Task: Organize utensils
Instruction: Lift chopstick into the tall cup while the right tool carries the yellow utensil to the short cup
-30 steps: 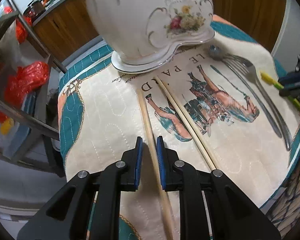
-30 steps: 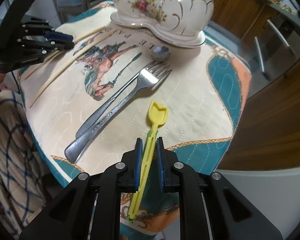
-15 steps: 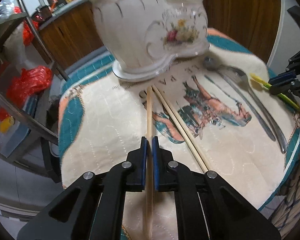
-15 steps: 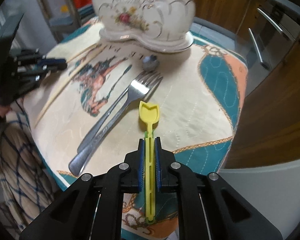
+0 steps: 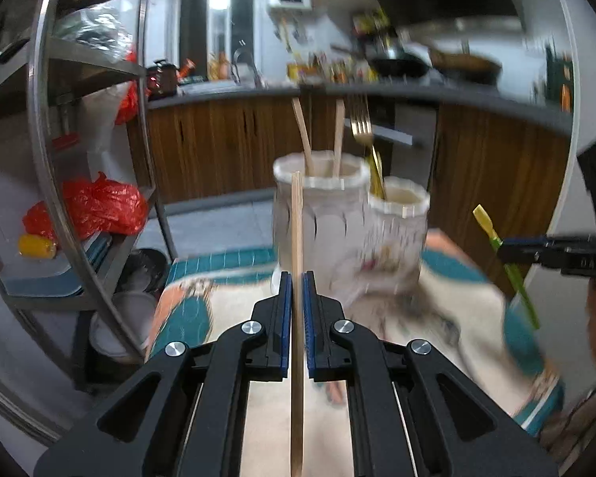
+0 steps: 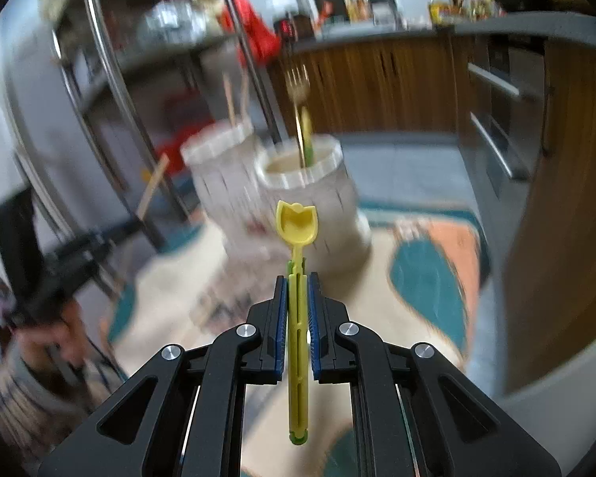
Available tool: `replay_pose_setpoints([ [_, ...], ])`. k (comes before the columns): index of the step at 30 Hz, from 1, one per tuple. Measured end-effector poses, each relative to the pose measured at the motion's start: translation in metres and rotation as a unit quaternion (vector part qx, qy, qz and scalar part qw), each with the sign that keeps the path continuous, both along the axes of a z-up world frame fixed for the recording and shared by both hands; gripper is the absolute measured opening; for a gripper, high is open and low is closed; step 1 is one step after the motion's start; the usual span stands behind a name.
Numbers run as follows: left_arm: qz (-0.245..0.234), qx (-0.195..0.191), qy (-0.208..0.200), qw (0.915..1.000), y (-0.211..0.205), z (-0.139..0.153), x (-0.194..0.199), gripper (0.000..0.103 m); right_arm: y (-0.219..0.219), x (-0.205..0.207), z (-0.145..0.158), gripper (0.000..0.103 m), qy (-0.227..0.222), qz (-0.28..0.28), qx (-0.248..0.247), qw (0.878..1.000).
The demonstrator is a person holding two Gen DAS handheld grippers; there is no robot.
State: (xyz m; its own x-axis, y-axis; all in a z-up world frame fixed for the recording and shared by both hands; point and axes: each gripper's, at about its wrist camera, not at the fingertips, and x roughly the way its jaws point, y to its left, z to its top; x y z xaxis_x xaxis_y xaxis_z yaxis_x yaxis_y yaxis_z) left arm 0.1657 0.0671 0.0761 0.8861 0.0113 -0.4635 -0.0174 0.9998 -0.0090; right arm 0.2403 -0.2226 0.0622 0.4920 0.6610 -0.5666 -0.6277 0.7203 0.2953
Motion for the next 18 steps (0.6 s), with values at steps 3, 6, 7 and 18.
replay_pose_setpoints([
  [3,0.009,-0.035,-0.034,0.9988,0.005,0.006,0.007,0.006,-0.001,0.004,0.012,0.011,-0.022,-0.007,0.054,0.998],
  [6,0.010,-0.059,-0.056,0.9966,0.010,0.011,0.012,0.006,0.005,0.007,0.022,0.011,-0.048,-0.011,0.085,0.995],
  [7,0.013,-0.063,-0.063,0.9959,0.011,0.013,0.014,0.006,0.008,0.009,0.024,0.011,-0.057,-0.013,0.090,0.994],
  [18,-0.005,-0.095,-0.142,0.9852,0.025,0.039,0.036,0.006,0.023,0.034,0.028,0.011,-0.100,-0.027,0.142,0.984],
])
